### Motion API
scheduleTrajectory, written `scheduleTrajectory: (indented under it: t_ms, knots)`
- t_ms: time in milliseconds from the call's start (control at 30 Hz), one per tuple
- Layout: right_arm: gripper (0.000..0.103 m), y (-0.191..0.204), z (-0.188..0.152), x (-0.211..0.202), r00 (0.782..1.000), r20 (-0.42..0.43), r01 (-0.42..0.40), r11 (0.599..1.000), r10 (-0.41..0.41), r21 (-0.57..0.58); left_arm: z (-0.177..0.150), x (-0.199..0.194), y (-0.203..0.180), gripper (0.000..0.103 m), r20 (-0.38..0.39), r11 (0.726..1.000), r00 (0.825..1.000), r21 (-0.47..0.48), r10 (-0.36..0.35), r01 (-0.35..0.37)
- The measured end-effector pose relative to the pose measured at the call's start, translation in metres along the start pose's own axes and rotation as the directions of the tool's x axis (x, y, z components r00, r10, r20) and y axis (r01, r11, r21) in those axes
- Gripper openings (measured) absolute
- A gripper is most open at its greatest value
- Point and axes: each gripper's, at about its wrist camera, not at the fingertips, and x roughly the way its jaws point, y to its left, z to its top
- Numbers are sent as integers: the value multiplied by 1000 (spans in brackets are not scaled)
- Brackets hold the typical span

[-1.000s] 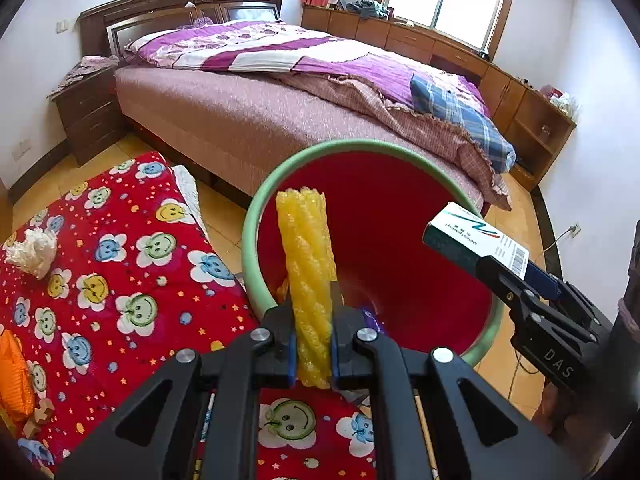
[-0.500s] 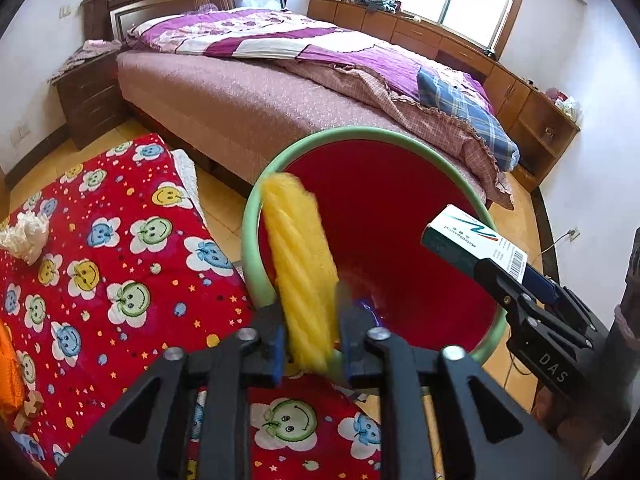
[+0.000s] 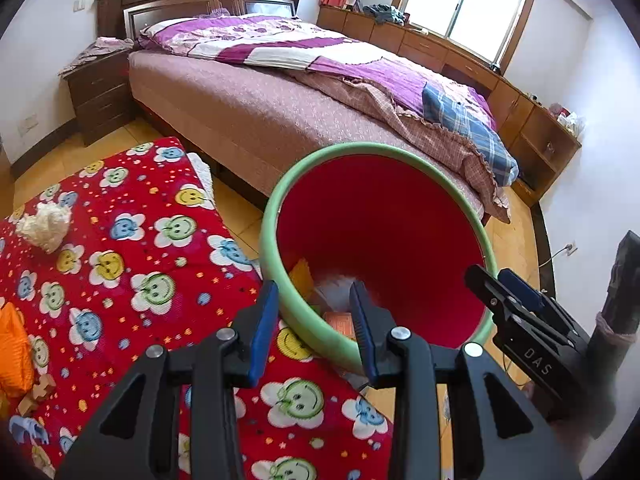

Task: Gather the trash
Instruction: 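Move both open tools back over the bedspread items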

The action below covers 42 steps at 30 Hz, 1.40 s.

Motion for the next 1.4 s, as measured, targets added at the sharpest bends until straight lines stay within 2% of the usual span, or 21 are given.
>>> scheduleTrajectory:
  t_ms: [100,400,833,1133,1400]
  knots:
    - [75,3,0,-4,1000,10,0,1000,0,0,-3,-11,3,37,11,1000,1000,-12,-1,1]
    - [75,17,-2,-28,999,32,-30,999,30,-12,-16,-52,23,37,55,998,998,-52,26,-23]
    - [75,57,-22,-70,990,26,-141,989,142,-50,-51,-111,68,40,93,982,985,-131,147,-135]
    - [75,89,-45,-81,979,-6,-205,975,205,-86,-84,-144,117,40,92,946,963,-231,255,-229]
    - [75,114,-61,-76,972,-63,-234,964,228,-127,-104,-160,169,40,82,887,929,-337,361,-315]
